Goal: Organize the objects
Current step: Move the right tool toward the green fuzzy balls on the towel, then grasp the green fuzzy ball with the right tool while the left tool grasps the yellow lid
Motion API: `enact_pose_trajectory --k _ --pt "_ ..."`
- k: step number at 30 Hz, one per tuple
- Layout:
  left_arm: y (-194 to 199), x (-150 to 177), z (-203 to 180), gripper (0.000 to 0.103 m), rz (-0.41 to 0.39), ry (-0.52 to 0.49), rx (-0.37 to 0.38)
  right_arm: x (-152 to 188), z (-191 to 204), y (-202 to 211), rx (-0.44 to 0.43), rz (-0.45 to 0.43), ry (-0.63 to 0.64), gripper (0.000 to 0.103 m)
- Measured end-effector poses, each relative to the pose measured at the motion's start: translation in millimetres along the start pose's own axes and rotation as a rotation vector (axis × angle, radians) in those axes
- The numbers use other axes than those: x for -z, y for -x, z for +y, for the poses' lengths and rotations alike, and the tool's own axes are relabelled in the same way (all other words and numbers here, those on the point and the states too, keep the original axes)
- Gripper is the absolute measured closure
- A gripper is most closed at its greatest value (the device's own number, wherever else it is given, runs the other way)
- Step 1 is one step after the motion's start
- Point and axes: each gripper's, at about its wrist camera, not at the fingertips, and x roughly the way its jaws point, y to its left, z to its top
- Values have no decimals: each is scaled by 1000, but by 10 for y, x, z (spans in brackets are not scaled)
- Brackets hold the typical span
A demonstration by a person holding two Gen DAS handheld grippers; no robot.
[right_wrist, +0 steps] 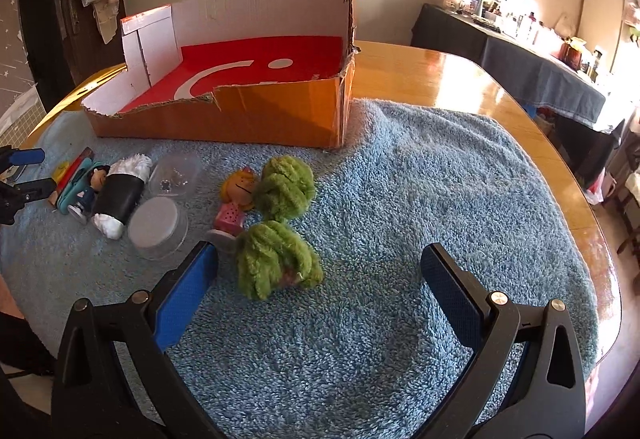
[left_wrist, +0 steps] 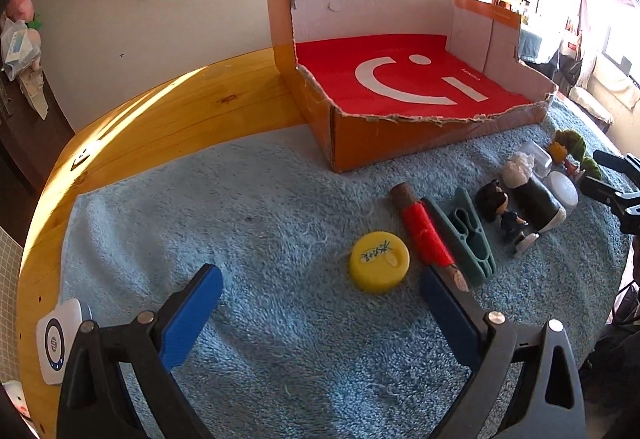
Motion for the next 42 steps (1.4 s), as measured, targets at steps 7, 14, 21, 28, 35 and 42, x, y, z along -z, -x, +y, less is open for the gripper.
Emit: enact_pose_trajectory --k 7,14,21,28,35,42 --pt "-49 -36 -31 12 -2 -7 21 -11 9 -26 -19 -4 12 11" --pt "-28 -35 -69 32 -19 -15 71 21 79 -2 -52 -26 37 32" --pt "33 -10 -119 69 -48 -22 113 42 130 33 -91 -46 43 65" --pt "73 27 -140 71 -71 11 91 88 115 72 -104 -76 23 68" --pt "216 52 -149 71 -108 26 78 101 90 135 -117 -98 1 68" --pt "288 21 -161 71 -123 43 85 58 115 256 -109 -123 17 68"
